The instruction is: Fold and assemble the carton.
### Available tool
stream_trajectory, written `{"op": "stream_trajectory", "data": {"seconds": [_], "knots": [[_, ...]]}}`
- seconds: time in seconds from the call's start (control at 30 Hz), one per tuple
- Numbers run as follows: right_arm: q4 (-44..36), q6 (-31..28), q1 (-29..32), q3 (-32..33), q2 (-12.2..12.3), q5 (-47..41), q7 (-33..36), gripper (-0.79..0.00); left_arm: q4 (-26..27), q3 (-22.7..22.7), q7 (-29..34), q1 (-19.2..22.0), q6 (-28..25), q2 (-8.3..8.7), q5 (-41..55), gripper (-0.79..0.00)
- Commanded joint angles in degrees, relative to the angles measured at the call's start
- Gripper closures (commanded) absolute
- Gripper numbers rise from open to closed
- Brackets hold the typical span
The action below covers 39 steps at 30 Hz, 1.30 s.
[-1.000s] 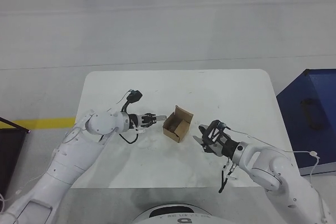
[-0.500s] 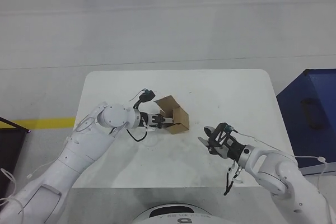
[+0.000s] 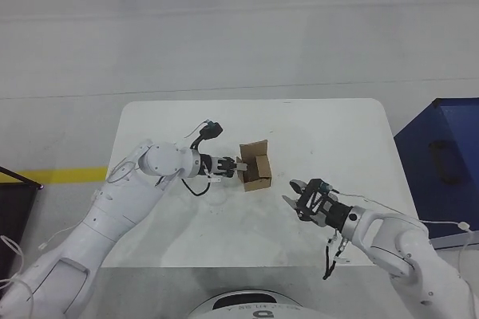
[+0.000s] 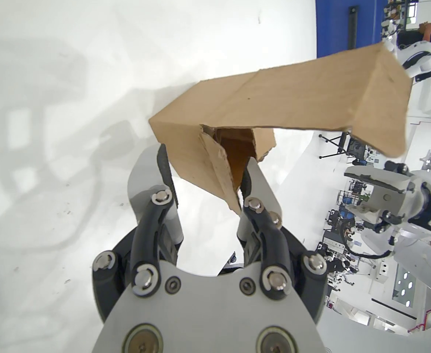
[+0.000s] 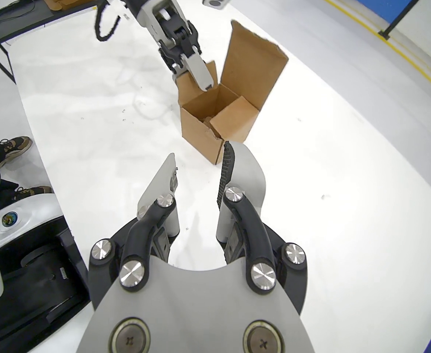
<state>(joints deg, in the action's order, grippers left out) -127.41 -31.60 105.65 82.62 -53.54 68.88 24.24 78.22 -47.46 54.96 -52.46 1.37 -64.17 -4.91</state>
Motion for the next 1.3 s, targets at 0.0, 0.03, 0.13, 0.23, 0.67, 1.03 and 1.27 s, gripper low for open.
{"op": "stream_trajectory", "data": {"seconds": [0.0,0.03,0.13,0.23,0.67,1.03,1.27], "knots": [[-0.82,-4.43,-0.83,-1.28,0.23,7.11,-1.32,-0.376,0.86,-1.32,-0.46,-0.68,-0.39,0.33,0.33,-0.449],[-0.79,-5.64,-1.60,-2.19,0.29,10.27,-2.02,-0.382,1.26,-2.04,-0.60,-1.04,-0.54,0.55,0.22,-0.474],[0.21,-8.16,-5.12,-6.33,0.20,17.82,-4.42,-0.372,2.49,-4.25,-0.59,-2.21,-0.85,1.24,-0.19,-0.545],[3.34,-8.43,-10.56,-11.05,-0.29,23.05,-5.06,-0.354,3.82,-6.32,-0.41,-3.68,-0.95,1.94,-0.81,-0.566],[15.80,1.47,-29.36,-27.82,-5.28,13.55,11.77,-0.299,9.45,-17.83,-4.28,-13.51,-0.63,4.91,-0.47,-0.711],[19.43,6.38,-38.56,-37.14,-8.87,10.91,25.23,-0.283,12.19,-21.82,-5.57,-18.18,-0.69,5.85,-0.15,-0.760],[25.01,8.74,-42.47,-40.80,-10.84,10.84,27.64,-0.329,12.33,-22.72,-6.64,-19.55,-1.47,5.99,0.39,-0.776]]}}
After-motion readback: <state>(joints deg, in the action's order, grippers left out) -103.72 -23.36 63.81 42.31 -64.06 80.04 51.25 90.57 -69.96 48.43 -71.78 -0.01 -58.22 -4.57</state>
